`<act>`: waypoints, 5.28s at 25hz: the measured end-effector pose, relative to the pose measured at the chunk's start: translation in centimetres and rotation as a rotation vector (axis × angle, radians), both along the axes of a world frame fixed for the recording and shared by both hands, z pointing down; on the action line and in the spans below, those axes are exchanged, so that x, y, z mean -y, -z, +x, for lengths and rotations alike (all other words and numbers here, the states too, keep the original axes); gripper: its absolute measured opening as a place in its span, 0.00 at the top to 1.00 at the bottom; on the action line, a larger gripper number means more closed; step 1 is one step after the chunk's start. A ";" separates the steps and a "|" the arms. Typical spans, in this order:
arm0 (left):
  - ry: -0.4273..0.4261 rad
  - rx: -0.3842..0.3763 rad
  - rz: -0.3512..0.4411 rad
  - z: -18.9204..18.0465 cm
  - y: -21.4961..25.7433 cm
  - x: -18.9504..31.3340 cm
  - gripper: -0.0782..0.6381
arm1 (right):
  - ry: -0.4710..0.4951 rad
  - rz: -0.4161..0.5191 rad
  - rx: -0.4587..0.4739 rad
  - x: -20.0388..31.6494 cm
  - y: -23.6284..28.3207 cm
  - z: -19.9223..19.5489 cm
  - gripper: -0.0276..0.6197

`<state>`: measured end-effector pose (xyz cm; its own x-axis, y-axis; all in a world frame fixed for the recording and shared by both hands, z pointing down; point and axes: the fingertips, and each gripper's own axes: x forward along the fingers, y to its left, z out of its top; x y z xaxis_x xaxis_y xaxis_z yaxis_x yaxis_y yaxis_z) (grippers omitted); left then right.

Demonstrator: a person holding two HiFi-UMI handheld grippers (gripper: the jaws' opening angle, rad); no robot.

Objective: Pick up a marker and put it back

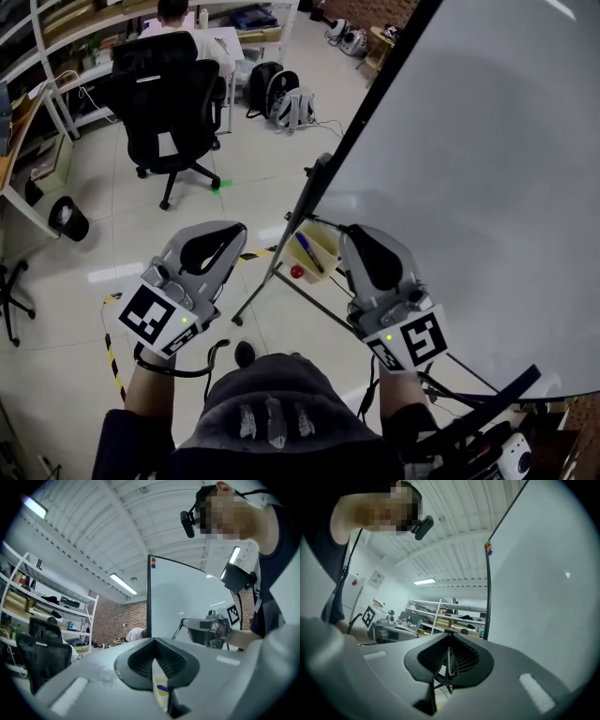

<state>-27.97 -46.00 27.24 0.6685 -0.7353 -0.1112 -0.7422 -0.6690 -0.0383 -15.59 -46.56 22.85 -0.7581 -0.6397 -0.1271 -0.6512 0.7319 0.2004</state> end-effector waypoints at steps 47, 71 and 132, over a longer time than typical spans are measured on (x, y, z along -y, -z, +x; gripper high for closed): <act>0.265 -0.009 -0.018 7.7 0.2 -50.1 0.88 | 0.237 0.005 -0.008 -43.2 -0.9 8.3 0.91; 0.233 -0.060 -0.008 29.5 0.6 -64.4 0.88 | 0.221 -0.014 0.016 -58.8 -3.1 30.8 0.91; 0.119 0.017 -0.021 33.4 0.8 -76.5 0.88 | -0.098 0.007 0.045 -75.0 -0.5 43.2 0.91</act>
<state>5.45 30.50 26.39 0.5779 -0.8118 -0.0844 -0.8159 -0.5769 -0.0383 27.61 28.45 23.38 -0.6854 -0.7093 -0.1644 -0.7280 0.6629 0.1747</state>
